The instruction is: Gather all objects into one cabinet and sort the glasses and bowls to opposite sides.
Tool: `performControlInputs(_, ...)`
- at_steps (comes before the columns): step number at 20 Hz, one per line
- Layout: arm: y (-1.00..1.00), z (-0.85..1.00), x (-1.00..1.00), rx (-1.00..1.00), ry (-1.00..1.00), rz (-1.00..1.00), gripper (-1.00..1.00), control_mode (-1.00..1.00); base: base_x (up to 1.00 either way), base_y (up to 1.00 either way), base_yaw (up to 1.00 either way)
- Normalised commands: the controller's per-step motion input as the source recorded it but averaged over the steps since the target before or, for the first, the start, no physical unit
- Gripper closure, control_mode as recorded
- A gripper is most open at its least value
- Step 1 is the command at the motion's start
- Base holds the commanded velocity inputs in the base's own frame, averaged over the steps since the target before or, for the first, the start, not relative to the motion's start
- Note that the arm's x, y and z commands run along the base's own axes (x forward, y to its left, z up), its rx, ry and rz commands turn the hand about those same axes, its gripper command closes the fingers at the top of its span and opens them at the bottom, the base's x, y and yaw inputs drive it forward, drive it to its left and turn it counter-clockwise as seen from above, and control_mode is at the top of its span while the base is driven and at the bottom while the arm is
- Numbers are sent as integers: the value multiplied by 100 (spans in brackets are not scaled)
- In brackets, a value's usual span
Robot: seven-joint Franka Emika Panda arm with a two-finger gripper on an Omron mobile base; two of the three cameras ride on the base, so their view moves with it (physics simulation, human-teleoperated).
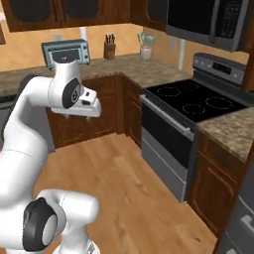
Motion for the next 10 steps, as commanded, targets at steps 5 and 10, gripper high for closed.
performControlInputs(5, 0, 0, 0, 0, 0, 0, -100, 100, 86, 2, -56)
performControlInputs(10, 0, 0, 0, 0, 0, 0, -100, 100, 63, -13, -67)
